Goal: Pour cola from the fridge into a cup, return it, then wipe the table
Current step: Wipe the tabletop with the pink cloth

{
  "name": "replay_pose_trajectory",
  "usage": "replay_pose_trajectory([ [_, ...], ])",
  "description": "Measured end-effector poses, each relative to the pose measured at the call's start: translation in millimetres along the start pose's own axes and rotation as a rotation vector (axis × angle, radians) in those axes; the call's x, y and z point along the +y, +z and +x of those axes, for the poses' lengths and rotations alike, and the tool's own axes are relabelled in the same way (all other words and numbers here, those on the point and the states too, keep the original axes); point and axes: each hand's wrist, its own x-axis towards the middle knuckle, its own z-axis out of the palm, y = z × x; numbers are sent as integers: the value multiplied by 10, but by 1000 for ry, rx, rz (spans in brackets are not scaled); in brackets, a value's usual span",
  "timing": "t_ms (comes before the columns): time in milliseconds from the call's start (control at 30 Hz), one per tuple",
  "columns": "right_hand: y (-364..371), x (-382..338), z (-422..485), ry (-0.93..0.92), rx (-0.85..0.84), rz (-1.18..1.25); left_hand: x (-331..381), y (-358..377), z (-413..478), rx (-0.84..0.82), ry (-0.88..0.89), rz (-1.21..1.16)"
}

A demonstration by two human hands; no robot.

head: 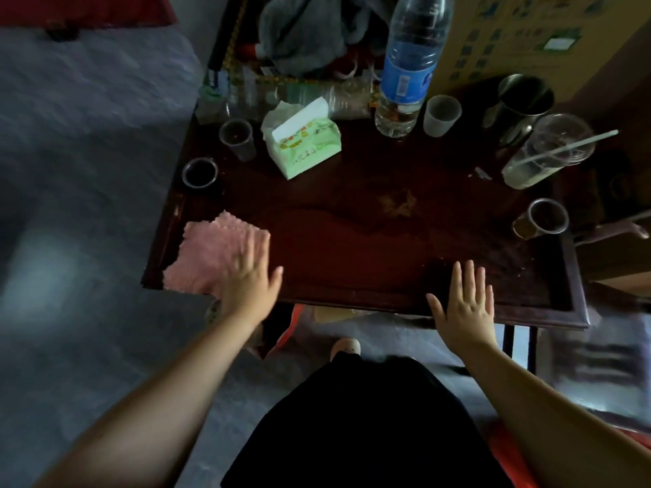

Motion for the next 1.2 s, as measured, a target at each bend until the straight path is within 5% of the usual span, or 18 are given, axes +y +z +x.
replay_pose_trajectory([
  [133, -21, -14, -1, 4, 3, 26, -354, -33, 79, -139, -132, 100],
  [500, -22, 5, -3, 0, -18, 26, -253, 41, 144, -88, -195, 62],
  [700, -26, 2, -1, 8, -15, 24, 378, 87, 121, -30, -167, -110],
  [967, -45, 10, 10, 28, -32, 41, 1235, 164, 239, -259, -195, -272],
  [1200, -107, 175, 95, 129, 43, 86, 652, 205, 511, -293, 189, 165],
])
